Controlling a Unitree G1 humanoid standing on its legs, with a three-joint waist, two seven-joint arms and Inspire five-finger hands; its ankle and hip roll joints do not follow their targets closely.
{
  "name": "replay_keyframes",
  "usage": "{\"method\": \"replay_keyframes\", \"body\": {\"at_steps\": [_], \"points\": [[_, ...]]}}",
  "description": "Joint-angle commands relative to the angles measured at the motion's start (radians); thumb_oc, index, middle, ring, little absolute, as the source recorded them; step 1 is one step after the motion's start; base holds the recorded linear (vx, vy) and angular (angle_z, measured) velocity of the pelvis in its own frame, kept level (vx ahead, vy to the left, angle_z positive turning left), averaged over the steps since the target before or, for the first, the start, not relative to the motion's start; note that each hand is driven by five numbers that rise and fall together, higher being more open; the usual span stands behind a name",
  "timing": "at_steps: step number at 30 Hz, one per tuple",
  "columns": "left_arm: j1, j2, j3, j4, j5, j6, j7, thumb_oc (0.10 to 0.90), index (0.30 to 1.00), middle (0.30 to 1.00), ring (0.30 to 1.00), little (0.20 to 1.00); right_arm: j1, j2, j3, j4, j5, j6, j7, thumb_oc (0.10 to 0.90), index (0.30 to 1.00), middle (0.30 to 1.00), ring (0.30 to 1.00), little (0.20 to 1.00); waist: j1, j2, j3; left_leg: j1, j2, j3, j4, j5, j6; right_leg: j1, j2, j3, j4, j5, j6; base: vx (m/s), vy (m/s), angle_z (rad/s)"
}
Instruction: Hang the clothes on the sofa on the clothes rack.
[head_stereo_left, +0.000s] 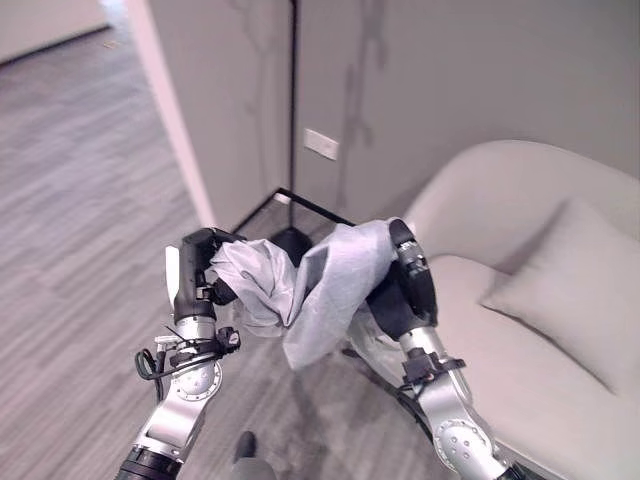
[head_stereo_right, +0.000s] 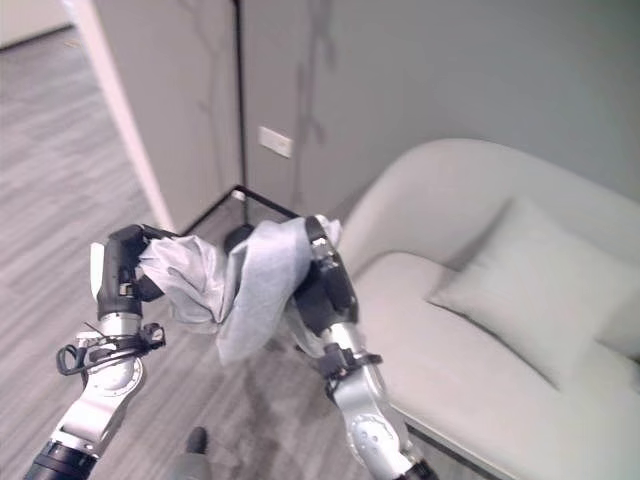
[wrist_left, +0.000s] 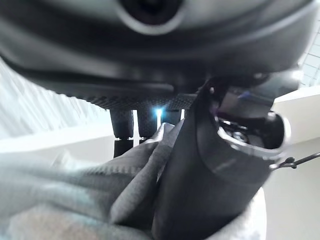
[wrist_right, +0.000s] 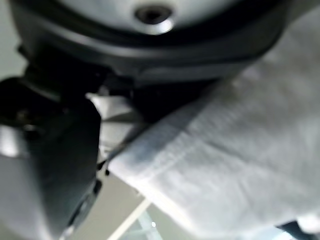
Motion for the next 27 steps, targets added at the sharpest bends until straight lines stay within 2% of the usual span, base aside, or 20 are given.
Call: {"method": "replay_keyframes", "body": {"at_steps": [1,2,3,4,5,6,7,8,9,10,12,13,14,17,18,22,24,25,26,27], "points": [[-0.102,-0.021,-0.015,-0.112,0.049,-0.135,-0.024,0.400,0.300,0.300,0.300,0.300,-0.071,-0.021,-0.081,-0.107,-0.002,-0.120,0.087,0.400,0.300,0.300,0.300,0.300,-0.080,0.029,-0.063,0.059,0.054,0.021,-0.054,-0.097,0.039,-0.141,0.140,0.232,-0.031,-0.106,0.022,0.00,0.367,0.44],[-0.102,-0.021,-0.015,-0.112,0.049,-0.135,-0.024,0.400,0.300,0.300,0.300,0.300,-0.071,-0.021,-0.081,-0.107,-0.002,-0.120,0.087,0.400,0.300,0.300,0.300,0.300,-0.080,0.028,-0.064,0.058,0.053,0.021,-0.055,-0.097,0.040,-0.143,0.139,0.232,-0.031,-0.106,0.022,0.05,0.389,0.47],[-0.092,-0.021,-0.015,-0.119,0.051,-0.131,-0.045,0.400,0.300,0.300,0.300,0.300,-0.054,-0.034,-0.097,-0.130,-0.001,-0.124,0.100,0.400,0.300,0.300,0.300,0.300,-0.088,0.038,-0.066,0.066,0.039,0.019,-0.066,-0.091,0.056,-0.141,0.190,0.256,0.001,-0.178,-0.002,0.10,0.388,0.36],[-0.069,-0.019,-0.012,-0.122,0.049,-0.120,-0.078,0.400,0.300,0.300,0.300,0.300,-0.029,-0.059,-0.118,-0.152,-0.017,-0.121,0.105,0.400,0.300,0.300,0.300,0.300,-0.098,0.050,-0.071,0.088,0.006,0.014,-0.090,-0.079,0.081,-0.131,0.284,0.262,0.061,-0.282,-0.043,0.14,0.479,0.24],[-0.056,-0.024,-0.009,-0.124,0.044,-0.117,-0.090,0.400,0.300,0.300,0.300,0.300,-0.019,-0.067,-0.121,-0.152,-0.021,-0.118,0.107,0.400,0.300,0.300,0.300,0.300,-0.100,0.051,-0.076,0.103,-0.009,0.017,-0.107,-0.074,0.090,-0.128,0.319,0.254,0.078,-0.309,-0.058,0.10,0.345,0.18],[-0.056,-0.024,-0.009,-0.125,0.044,-0.117,-0.090,0.400,0.300,0.300,0.300,0.300,-0.019,-0.068,-0.121,-0.152,-0.021,-0.118,0.107,0.400,0.300,0.300,0.300,0.300,-0.101,0.051,-0.078,0.101,-0.010,0.016,-0.110,-0.070,0.090,-0.130,0.319,0.253,0.077,-0.307,-0.058,0.14,0.220,0.16],[-0.034,-0.032,0.001,-0.129,0.028,-0.107,-0.117,0.400,0.300,0.300,0.300,0.300,-0.005,-0.084,-0.124,-0.150,-0.030,-0.112,0.115,0.400,0.300,0.300,0.300,0.300,-0.104,0.049,-0.090,0.136,-0.033,0.025,-0.151,-0.062,0.096,-0.130,0.387,0.248,0.083,-0.342,-0.085,0.10,0.128,-0.01],[-0.033,-0.032,0.001,-0.129,0.028,-0.107,-0.117,0.400,0.300,0.300,0.300,0.300,-0.005,-0.084,-0.124,-0.150,-0.030,-0.112,0.115,0.400,0.300,0.300,0.300,0.300,-0.103,0.049,-0.090,0.137,-0.033,0.026,-0.152,-0.062,0.096,-0.130,0.387,0.249,0.083,-0.342,-0.085,0.22,0.212,-0.10],[-0.021,-0.043,0.011,-0.121,0.023,-0.103,-0.129,0.400,0.300,0.300,0.300,0.300,0.004,-0.094,-0.125,-0.141,-0.034,-0.103,0.121,0.400,0.300,0.300,0.300,0.300,-0.118,0.037,-0.091,0.168,-0.055,0.030,-0.176,-0.060,0.100,-0.161,0.464,0.287,0.075,-0.351,-0.098,0.12,0.082,-0.11],[-0.020,-0.043,0.011,-0.122,0.022,-0.104,-0.129,0.400,0.300,0.300,0.300,0.300,0.004,-0.094,-0.124,-0.141,-0.034,-0.103,0.121,0.400,0.300,0.300,0.300,0.300,-0.116,0.038,-0.091,0.171,-0.053,0.032,-0.179,-0.061,0.099,-0.161,0.466,0.289,0.076,-0.352,-0.098,0.18,0.125,-0.02],[-0.010,-0.064,0.009,-0.107,0.017,-0.104,-0.139,0.400,0.300,0.300,0.300,0.300,0.014,-0.105,-0.133,-0.132,-0.030,-0.108,0.119,0.400,0.300,0.300,0.300,0.300,-0.146,0.026,-0.072,0.204,-0.092,0.017,-0.188,-0.074,0.109,-0.214,0.551,0.351,0.041,-0.316,-0.102,0.20,0.110,0.00],[-0.009,-0.067,0.005,-0.104,0.018,-0.105,-0.144,0.400,0.300,0.300,0.300,0.300,0.016,-0.107,-0.132,-0.130,-0.037,-0.108,0.117,0.400,0.300,0.300,0.300,0.300,-0.153,0.022,-0.067,0.212,-0.104,0.008,-0.188,-0.078,0.114,-0.228,0.562,0.362,0.035,-0.302,-0.105,0.29,0.076,0.18],[-0.018,-0.078,-0.008,-0.095,0.009,-0.108,-0.150,0.400,0.300,0.300,0.300,0.300,0.030,-0.106,-0.140,-0.126,-0.036,-0.101,0.119,0.400,0.300,0.300,0.300,0.300,-0.169,0.020,-0.061,0.223,-0.117,-0.021,-0.179,-0.090,0.120,-0.250,0.576,0.406,0.035,-0.283,-0.099,0.19,0.019,0.21],[-0.016,-0.084,-0.015,-0.097,0.004,-0.108,-0.155,0.400,0.300,0.300,0.300,0.300,0.046,-0.108,-0.145,-0.128,-0.038,-0.099,0.118,0.400,0.300,0.300,0.300,0.300,-0.173,0.018,-0.060,0.232,-0.125,-0.035,-0.170,-0.101,0.123,-0.241,0.577,0.418,0.033,-0.279,-0.105,0.17,-0.016,0.33],[-0.011,-0.092,-0.018,-0.099,0.007,-0.106,-0.160,0.400,0.300,0.300,0.300,0.300,0.053,-0.110,-0.141,-0.123,-0.042,-0.095,0.116,0.400,0.300,0.300,0.300,0.300,-0.172,0.013,-0.071,0.249,-0.129,-0.043,-0.165,-0.121,0.123,-0.215,0.567,0.413,0.026,-0.283,-0.118,0.15,-0.036,0.53],[-0.016,-0.109,-0.021,-0.096,0.005,-0.109,-0.151,0.400,0.300,0.300,0.300,0.300,0.046,-0.118,-0.130,-0.107,-0.053,-0.090,0.113,0.400,0.300,0.300,0.300,0.300,-0.174,0.010,-0.094,0.272,-0.116,-0.045,-0.120,-0.169,0.113,-0.182,0.563,0.422,0.009,-0.281,-0.122,0.28,-0.088,0.49],[-0.043,-0.102,-0.020,-0.089,0.018,-0.116,-0.133,0.400,0.300,0.300,0.300,0.300,0.030,-0.132,-0.135,-0.098,-0.058,-0.091,0.120,0.400,0.300,0.300,0.300,0.300,-0.172,0.014,-0.095,0.237,-0.102,-0.015,0.030,-0.153,0.077,-0.135,0.553,0.413,-0.032,-0.273,-0.125,0.19,-0.066,0.03],[-0.044,-0.102,-0.020,-0.089,0.019,-0.116,-0.132,0.400,0.300,0.300,0.300,0.300,0.029,-0.132,-0.135,-0.097,-0.057,-0.091,0.120,0.400,0.300,0.300,0.300,0.300,-0.173,0.015,-0.094,0.231,-0.101,-0.016,0.041,-0.158,0.077,-0.134,0.555,0.411,-0.034,-0.272,-0.125,0.11,-0.042,0.03],[-0.052,-0.097,-0.024,-0.094,0.024,-0.117,-0.128,0.400,0.300,0.300,0.300,0.300,0.024,-0.136,-0.135,-0.093,-0.056,-0.092,0.116,0.400,0.300,0.300,0.300,0.300,-0.171,0.011,-0.087,0.198,-0.089,0.004,0.126,-0.129,0.062,-0.117,0.544,0.408,-0.042,-0.272,-0.130,0.18,-0.050,0.07],[-0.055,-0.093,-0.027,-0.095,0.028,-0.117,-0.122,0.400,0.300,0.300,0.300,0.300,0.017,-0.137,-0.129,-0.077,-0.054,-0.092,0.102,0.400,0.300,0.300,0.300,0.300,-0.169,0.010,-0.081,0.151,-0.049,0.044,0.243,-0.105,0.067,-0.089,0.536,0.402,-0.057,-0.281,-0.141,0.18,-0.050,0.14]]}}
